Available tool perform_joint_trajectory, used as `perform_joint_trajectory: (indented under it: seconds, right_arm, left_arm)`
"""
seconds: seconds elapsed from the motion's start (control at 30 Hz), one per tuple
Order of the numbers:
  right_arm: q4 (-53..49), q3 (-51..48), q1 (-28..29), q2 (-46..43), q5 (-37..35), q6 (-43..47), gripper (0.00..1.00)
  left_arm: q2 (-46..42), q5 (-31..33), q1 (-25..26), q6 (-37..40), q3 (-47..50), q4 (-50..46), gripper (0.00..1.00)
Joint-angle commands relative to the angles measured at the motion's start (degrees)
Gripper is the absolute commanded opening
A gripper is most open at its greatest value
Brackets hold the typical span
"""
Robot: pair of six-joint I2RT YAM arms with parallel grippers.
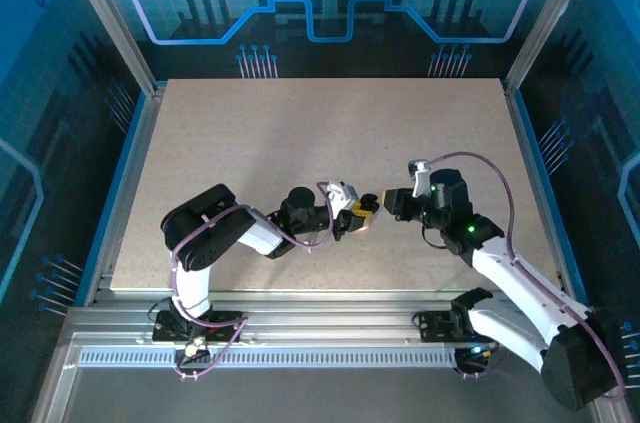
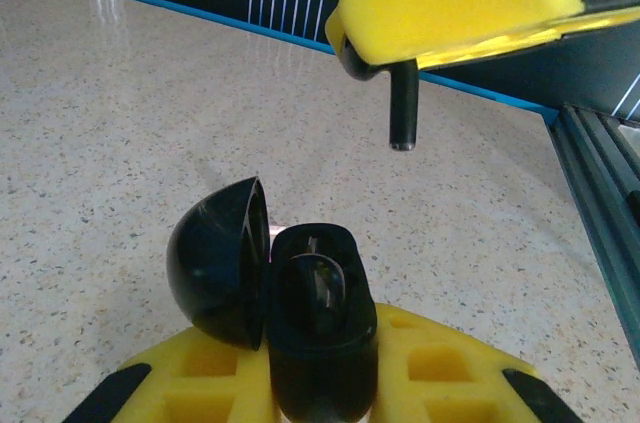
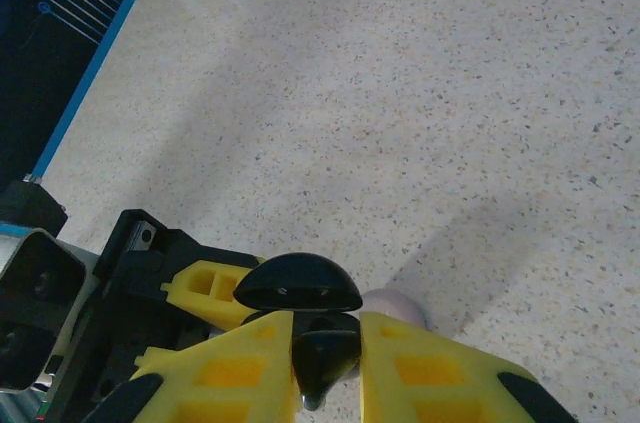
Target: Insert wireless bluetooth earbuds into charging case
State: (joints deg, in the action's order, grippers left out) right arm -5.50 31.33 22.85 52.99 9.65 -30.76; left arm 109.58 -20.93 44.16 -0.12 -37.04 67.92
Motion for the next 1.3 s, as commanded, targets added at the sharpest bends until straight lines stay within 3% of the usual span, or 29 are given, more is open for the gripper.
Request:
perform_joint_trajectory:
  seconds: [0.0, 1.27]
  right_arm:
    - [4.4, -0.7, 1.6, -0.1, -2.2, -0.8, 0.21]
    - [8.4, 1.0, 4.1, 4.8, -3.4, 1.1, 0.20]
  left_arm:
    - [0.7, 0.7, 0.5, -1.0, -1.0, 2.9, 0.15]
    - [1.0, 0.1, 0.5, -3.7, -1.6, 8.5, 0.15]
